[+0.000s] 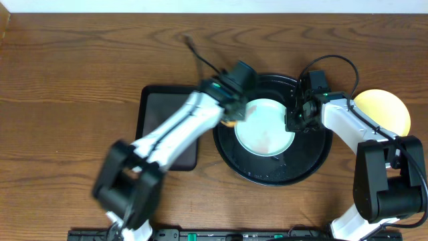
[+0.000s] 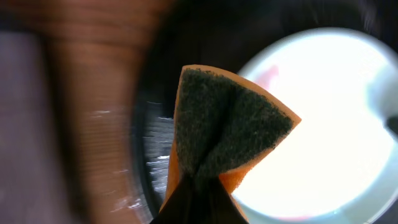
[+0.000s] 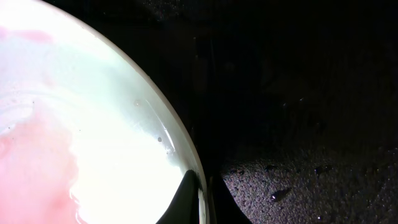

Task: Clean dirty plates on tray and stack at the side
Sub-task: 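Place the sponge with the left gripper onto the rectangular tray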

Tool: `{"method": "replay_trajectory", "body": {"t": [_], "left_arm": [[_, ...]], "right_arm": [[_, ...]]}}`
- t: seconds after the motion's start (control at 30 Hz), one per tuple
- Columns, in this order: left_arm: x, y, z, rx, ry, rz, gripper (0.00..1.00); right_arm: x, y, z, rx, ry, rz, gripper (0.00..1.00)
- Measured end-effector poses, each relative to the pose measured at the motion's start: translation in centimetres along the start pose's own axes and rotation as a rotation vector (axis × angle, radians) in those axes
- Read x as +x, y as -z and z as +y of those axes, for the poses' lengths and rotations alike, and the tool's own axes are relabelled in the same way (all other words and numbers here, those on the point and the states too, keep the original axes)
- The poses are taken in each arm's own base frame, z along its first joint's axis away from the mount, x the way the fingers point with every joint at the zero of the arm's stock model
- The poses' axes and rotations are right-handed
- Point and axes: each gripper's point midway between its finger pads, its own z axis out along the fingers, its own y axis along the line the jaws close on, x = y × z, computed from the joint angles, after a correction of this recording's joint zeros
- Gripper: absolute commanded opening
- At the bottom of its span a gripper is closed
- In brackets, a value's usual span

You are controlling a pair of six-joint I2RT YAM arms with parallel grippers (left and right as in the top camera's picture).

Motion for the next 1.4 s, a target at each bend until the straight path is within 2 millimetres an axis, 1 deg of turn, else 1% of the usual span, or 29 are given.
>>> {"method": "replay_trajectory", "body": {"t": [0.1, 0.17, 0.23, 0.3, 0.37, 0.43, 0.5, 0.53, 0.6, 0.67, 0.8, 0.87, 0.9, 0.97, 1.03, 1.07, 1.1, 1.17, 1.27, 1.4], "left_arm": [[-1.8, 2.9, 3.9, -0.026, 0.093, -0.037, 0.08], [-2.4, 3.8, 6.7, -0.058, 0.154, -0.038, 0.08], [-2.6, 3.9, 9.3, -0.092, 0.212, -0.025, 0.08], [-2.6, 3.4, 11.4, -0.117, 0.249, -0.013, 0.08], [-1.9, 2.4, 13.2, -0.141, 0.271, 0.012, 0.08], [-0.8, 1.0, 14.4, -0.16, 0.286, 0.044, 0.08], [0.6, -0.7, 15.3, -0.176, 0.293, 0.08, 0.16], [1.4, -1.6, 15.6, -0.184, 0.29, 0.101, 0.17], [2.4, -2.9, 15.9, -0.189, 0.273, 0.122, 0.25], [3.2, -3.4, 16.1, -0.196, 0.257, 0.148, 0.29], [2.8, -2.7, 16.0, -0.193, 0.237, 0.145, 0.46], [2.0, -1.8, 15.8, -0.183, 0.232, 0.115, 0.52], [1.4, -0.9, 15.6, -0.172, 0.229, 0.085, 0.55], [0.3, 1.0, 15.3, -0.152, 0.226, 0.022, 0.63], [-0.6, 3.1, 14.9, -0.131, 0.224, -0.041, 0.7], [-1.0, 4.2, 14.8, -0.122, 0.223, -0.072, 0.72], [-1.3, 5.1, 14.6, -0.113, 0.225, -0.098, 0.75], [-1.8, 6.7, 14.4, -0.097, 0.225, -0.145, 0.78], [-2.1, 7.8, 14.2, -0.087, 0.223, -0.177, 0.79], [-2.1, 7.7, 14.3, -0.088, 0.222, -0.173, 0.8]], "right_arm": [[0.0, 0.0, 0.0, 0.0, 0.0, 0.0, 0.01], [0.0, 0.0, 0.0, 0.0, 0.0, 0.0, 0.01], [0.0, 0.0, 0.0, 0.0, 0.0, -0.001, 0.01], [0.0, 0.0, 0.0, 0.0, 0.0, -0.001, 0.01], [0.0, 0.0, 0.0, -0.001, 0.001, -0.001, 0.01], [0.0, 0.0, 0.1, -0.003, 0.003, -0.002, 0.01], [-0.1, 0.0, 0.2, -0.011, 0.014, -0.002, 0.01], [-0.1, 0.0, 0.2, -0.013, 0.022, -0.003, 0.01], [-0.1, 0.0, 0.2, -0.014, 0.032, -0.005, 0.01], [-0.2, 0.0, 0.2, -0.015, 0.039, -0.006, 0.01], [0.0, 0.3, 0.2, -0.012, 0.045, 0.007, 0.01], [0.1, 0.7, 0.2, -0.007, 0.046, 0.007, 0.01], [0.1, 1.1, 0.3, -0.005, 0.05, 0.0, 0.01], [-0.5, 2.5, 0.5, 0.01, 0.066, -0.045, 0.01], [-1.5, 5.1, 1.0, 0.036, 0.1, -0.132, 0.01], [-2.0, 6.7, 1.3, 0.058, 0.126, -0.188, 0.01], [-2.4, 7.8, 1.6, 0.073, 0.146, -0.225, 0.01], [-3.1, 10.4, 2.1, 0.123, 0.192, -0.312, 0.01], [-3.4, 13.1, 2.5, 0.219, 0.249, -0.4, 0.01], [-3.5, 15.3, 2.8, 0.35, 0.318, -0.476, 0.01]]}}
